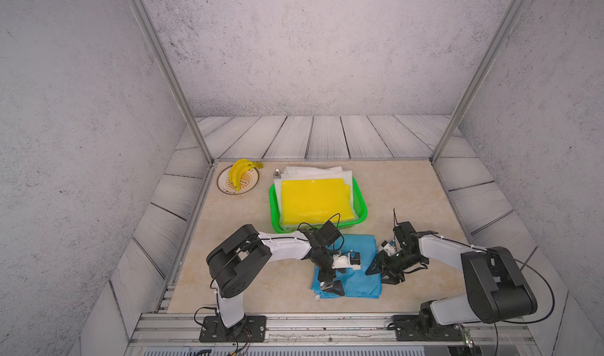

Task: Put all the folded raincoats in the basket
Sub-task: Pick up the raincoat from the center of the board.

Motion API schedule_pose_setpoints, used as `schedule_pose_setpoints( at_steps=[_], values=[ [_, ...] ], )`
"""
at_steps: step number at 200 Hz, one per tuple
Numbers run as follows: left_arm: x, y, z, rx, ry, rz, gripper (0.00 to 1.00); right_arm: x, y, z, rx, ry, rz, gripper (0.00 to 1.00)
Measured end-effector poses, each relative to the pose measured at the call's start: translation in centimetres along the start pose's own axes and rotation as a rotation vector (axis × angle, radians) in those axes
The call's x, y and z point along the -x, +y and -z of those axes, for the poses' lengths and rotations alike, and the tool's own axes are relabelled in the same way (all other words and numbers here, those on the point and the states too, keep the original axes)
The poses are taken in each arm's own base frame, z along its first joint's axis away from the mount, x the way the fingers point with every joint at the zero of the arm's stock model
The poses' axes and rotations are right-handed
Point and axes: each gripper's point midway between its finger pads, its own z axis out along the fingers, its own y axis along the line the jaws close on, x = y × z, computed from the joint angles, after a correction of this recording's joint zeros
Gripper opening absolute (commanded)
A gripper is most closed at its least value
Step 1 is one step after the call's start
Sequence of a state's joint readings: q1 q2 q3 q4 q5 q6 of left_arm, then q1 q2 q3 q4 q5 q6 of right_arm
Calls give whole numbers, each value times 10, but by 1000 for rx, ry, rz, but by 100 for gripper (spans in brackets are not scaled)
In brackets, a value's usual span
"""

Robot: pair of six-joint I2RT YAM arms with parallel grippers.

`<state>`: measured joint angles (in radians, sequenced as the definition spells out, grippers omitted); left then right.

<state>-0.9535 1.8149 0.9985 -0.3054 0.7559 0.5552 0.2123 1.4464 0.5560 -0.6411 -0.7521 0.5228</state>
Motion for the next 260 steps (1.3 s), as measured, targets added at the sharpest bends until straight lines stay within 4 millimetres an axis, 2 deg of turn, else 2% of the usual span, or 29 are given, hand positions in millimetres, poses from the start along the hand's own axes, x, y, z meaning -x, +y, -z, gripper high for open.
schedule_pose_setpoints(
  at_steps=[32, 54, 68, 97, 118, 153, 181, 196, 234, 260],
  values=[
    [-2, 0, 5, -7, 14, -8, 94, -2, -3, -3, 2, 6, 2, 29],
    [-10, -1, 18, -12, 26, 12, 97, -3, -5, -5, 2, 6, 11, 9],
    [-10, -4, 32, -9, 22, 18, 98, -4, -6, -7, 6, 7, 14, 0],
    [-3, -11, 68, 4, 8, 15, 100, -4, 0, -9, 27, 3, 44, 0],
    [-1, -7, 93, 27, 23, 9, 99, -3, 10, -4, 45, -32, 99, 0],
    [-20, -1, 126, 112, 55, 68, 99, -1, 28, 14, 56, -111, 172, 0],
    [-44, -6, 130, 127, 115, 115, 99, -3, 30, 24, 26, -148, 120, 0],
    [-49, -9, 129, 118, 135, 133, 100, -6, 35, 33, 20, -170, 88, 0],
    [-36, -9, 131, 108, 91, 137, 100, -9, 59, 64, 56, -266, 28, 0],
    [-13, -3, 132, 142, 75, 5, 99, -8, 64, 68, 84, -271, -95, 0]
  ],
)
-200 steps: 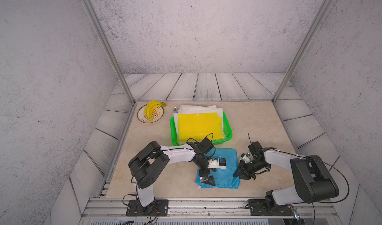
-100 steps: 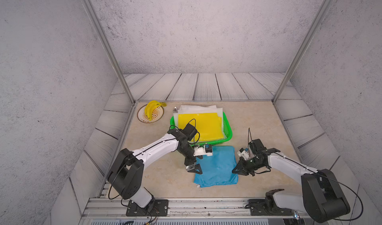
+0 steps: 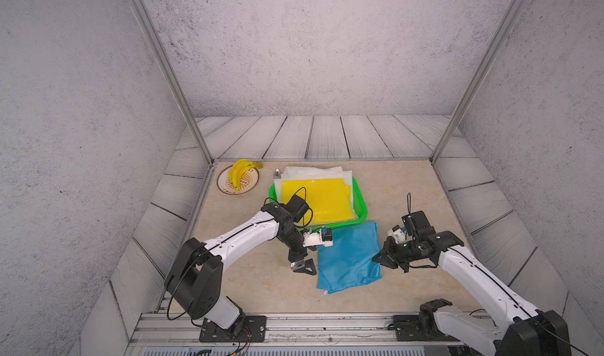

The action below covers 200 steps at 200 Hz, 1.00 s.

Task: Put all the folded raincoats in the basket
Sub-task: Pick up the raincoat from the center of the board, then place the raincoat in the basket.

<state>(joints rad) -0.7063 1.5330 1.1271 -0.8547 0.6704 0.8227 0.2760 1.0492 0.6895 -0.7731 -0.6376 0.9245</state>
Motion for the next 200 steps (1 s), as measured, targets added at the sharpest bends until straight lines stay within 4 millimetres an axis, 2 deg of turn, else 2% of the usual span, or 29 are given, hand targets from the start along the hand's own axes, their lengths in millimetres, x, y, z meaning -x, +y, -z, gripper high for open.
schedule_pose_setpoints(
  at_steps=[33, 54, 84, 112, 133, 169, 189, 200],
  values=[
    [46, -3, -8, 44, -79, -244, 99, 3, 0, -2, 0, -6, -163, 0],
    [64, 0, -18, 95, -164, -319, 99, 7, 2, -1, 3, -23, -241, 0],
    [76, 0, -47, 178, -249, -366, 99, 13, 5, 0, 14, -53, -337, 0],
    [80, -14, -83, 255, -304, -431, 99, 21, 7, 2, 28, -94, -399, 0],
    [82, -22, -103, 314, -323, -462, 100, 24, 8, 3, 37, -117, -423, 0],
    [105, -13, -115, 517, -350, -480, 99, 27, 8, 5, 37, -136, -447, 0],
    [109, 1, -119, 638, -357, -452, 99, 27, 9, 7, 45, -151, -450, 0],
    [105, 7, -122, 689, -356, -437, 99, 28, 9, 8, 50, -156, -450, 0]
  ],
)
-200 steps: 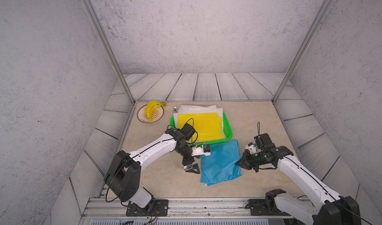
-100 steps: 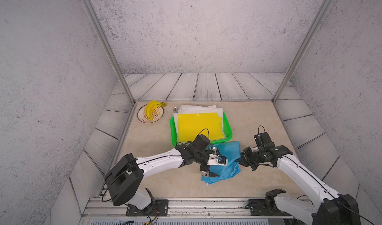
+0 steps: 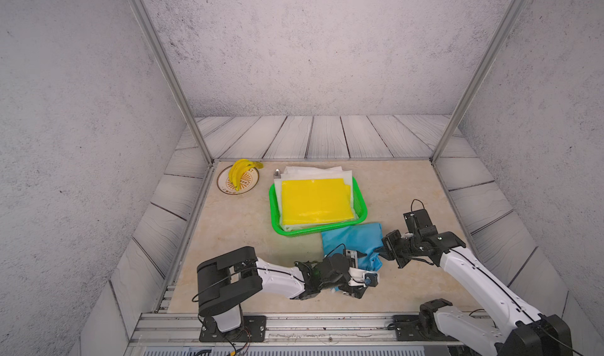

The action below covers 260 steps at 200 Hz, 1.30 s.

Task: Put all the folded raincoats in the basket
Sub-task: Place the raincoat in the basket.

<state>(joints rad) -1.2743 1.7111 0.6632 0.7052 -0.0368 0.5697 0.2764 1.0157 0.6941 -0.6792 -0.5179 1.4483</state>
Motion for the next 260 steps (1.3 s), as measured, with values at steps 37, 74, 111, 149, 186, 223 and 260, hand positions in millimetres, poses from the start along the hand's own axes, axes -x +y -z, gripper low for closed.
schedule_pose_setpoints(
  at_steps=[37, 74, 111, 149, 186, 223, 260],
  values=[
    [-27, -4, 1, 99, 74, 0, 99, 0, 1, 1, 7, -5, -6, 0],
    [-23, 9, 4, 197, 82, 23, 69, 2, 2, 0, 11, -11, -7, 0],
    [-29, 13, 10, 244, 91, 4, 42, 5, 0, 0, 16, -26, -27, 0],
    [-40, 3, 16, 221, 100, -22, 36, 4, -12, 6, 39, -54, -61, 0],
    [-37, 4, 14, 211, 91, -8, 7, 6, -9, 20, 97, -99, -77, 0],
    [-33, 11, 10, 194, 80, -12, 0, 7, -11, 27, 114, -126, -91, 0],
    [-22, 43, 15, 135, 70, 39, 0, 10, -11, 36, 146, -163, -92, 0]
  ],
)
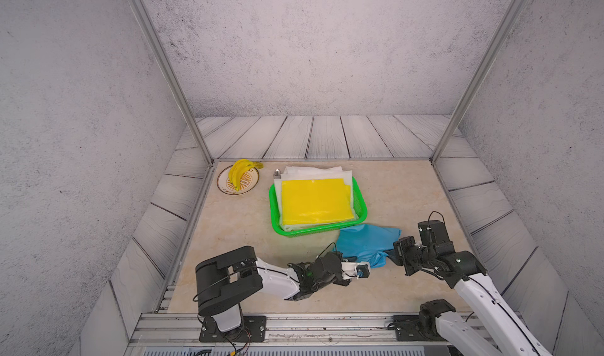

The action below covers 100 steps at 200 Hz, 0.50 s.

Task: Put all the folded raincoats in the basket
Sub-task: Place the raincoat in the basket.

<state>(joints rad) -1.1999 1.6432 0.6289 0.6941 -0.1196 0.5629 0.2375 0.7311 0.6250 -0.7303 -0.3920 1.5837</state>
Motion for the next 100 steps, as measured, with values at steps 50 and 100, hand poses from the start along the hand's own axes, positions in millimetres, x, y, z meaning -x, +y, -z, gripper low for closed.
schedule_pose_setpoints(
  at_steps=[50, 100],
  values=[
    [21, 46, 0, -186, -39, 83, 0, 3, 16, 17, 114, -36, -15, 0],
    [55, 84, 26, -407, -70, 107, 0, -8, 62, 53, 266, -37, 15, 0]
  ],
)
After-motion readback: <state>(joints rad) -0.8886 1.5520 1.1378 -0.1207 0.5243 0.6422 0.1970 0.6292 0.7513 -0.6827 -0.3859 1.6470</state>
